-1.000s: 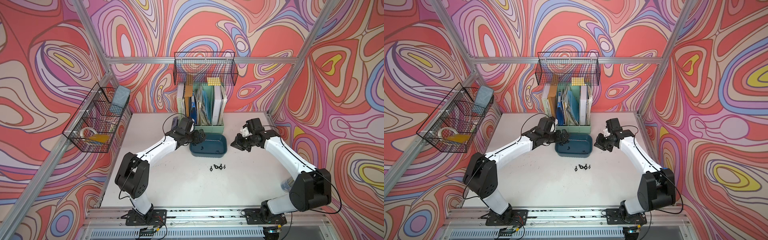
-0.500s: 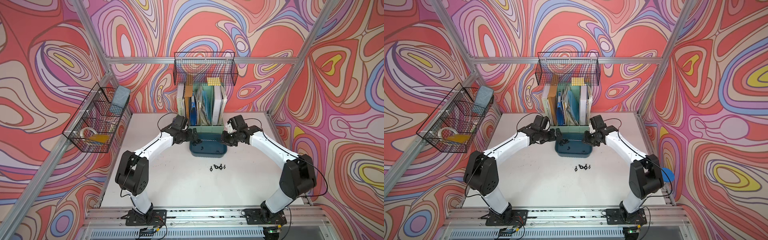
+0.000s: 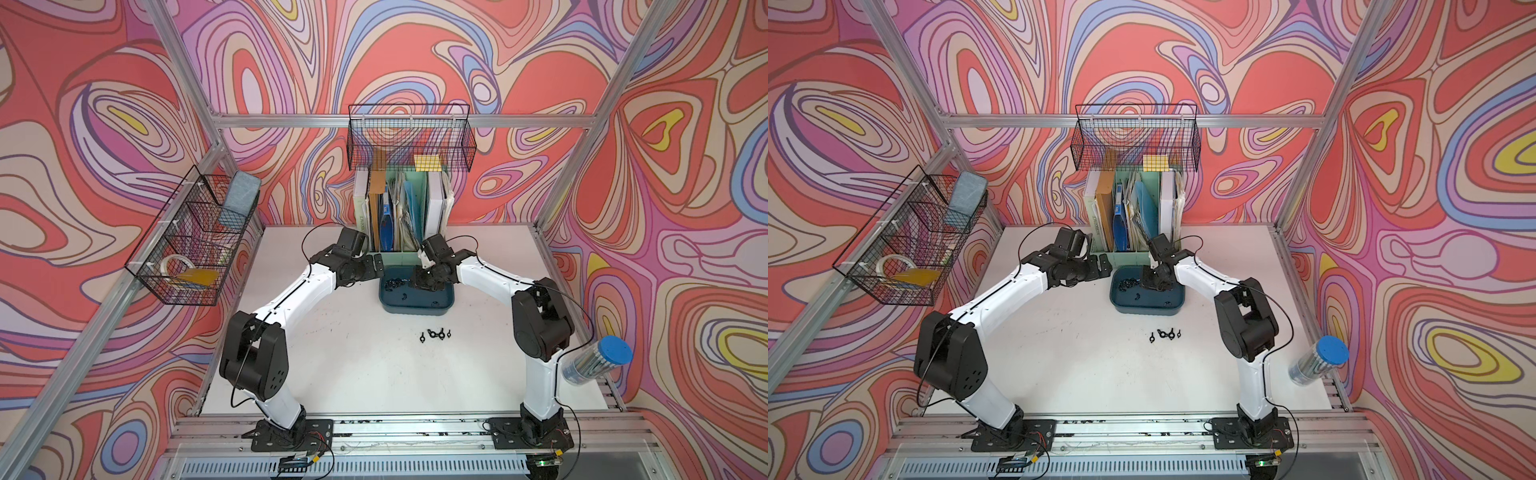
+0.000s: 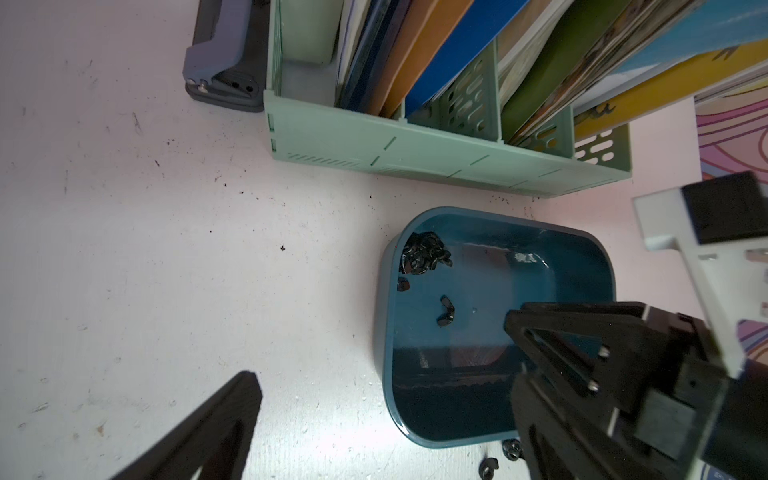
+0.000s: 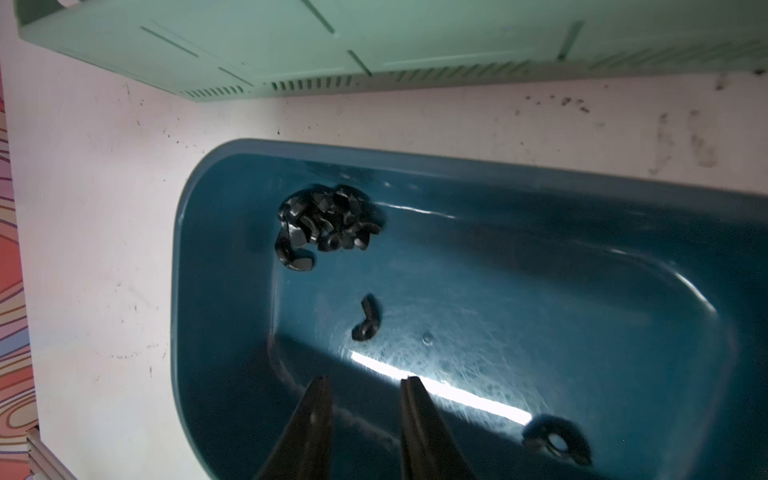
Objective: Take out the wing nut from the storage box
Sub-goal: Pick up the wing nut from the storage box, then place the wing nut in the storage box.
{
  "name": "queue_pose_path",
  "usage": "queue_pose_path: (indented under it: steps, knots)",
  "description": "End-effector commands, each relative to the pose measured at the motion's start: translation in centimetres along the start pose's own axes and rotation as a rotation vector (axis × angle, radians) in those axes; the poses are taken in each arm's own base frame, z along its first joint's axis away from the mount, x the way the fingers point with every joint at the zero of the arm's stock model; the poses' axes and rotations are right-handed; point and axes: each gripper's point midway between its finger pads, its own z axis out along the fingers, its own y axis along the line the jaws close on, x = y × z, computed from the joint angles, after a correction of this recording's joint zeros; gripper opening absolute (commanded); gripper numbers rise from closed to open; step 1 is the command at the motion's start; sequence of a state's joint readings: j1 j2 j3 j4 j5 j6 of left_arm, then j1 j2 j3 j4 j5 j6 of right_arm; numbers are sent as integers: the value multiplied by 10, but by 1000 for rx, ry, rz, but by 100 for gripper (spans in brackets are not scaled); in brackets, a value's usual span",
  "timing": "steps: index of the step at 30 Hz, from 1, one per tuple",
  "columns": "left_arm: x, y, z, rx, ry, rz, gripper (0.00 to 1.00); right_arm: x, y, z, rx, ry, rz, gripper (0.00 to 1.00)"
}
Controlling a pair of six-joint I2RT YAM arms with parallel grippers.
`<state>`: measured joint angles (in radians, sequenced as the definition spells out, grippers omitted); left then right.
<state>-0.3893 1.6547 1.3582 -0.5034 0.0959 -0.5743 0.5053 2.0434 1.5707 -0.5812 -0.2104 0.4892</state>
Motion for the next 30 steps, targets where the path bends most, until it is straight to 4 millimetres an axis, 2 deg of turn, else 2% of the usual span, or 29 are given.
queue_pose_path:
  steps: [1,8,16,22,30]
  knots:
    - [6,11,-5,-32,21,18,99,-16,8,15,16,-49,-78,30]
    - [8,13,-5,-28,37,13,99,-25,6,51,41,-30,-114,31]
    - [10,15,-1,-30,52,2,99,-26,-1,76,63,0,-130,28]
    - [8,13,2,-21,57,0,99,-22,-6,77,76,4,-125,17]
    - [9,11,6,-7,71,-13,99,-24,5,61,33,-24,-113,4]
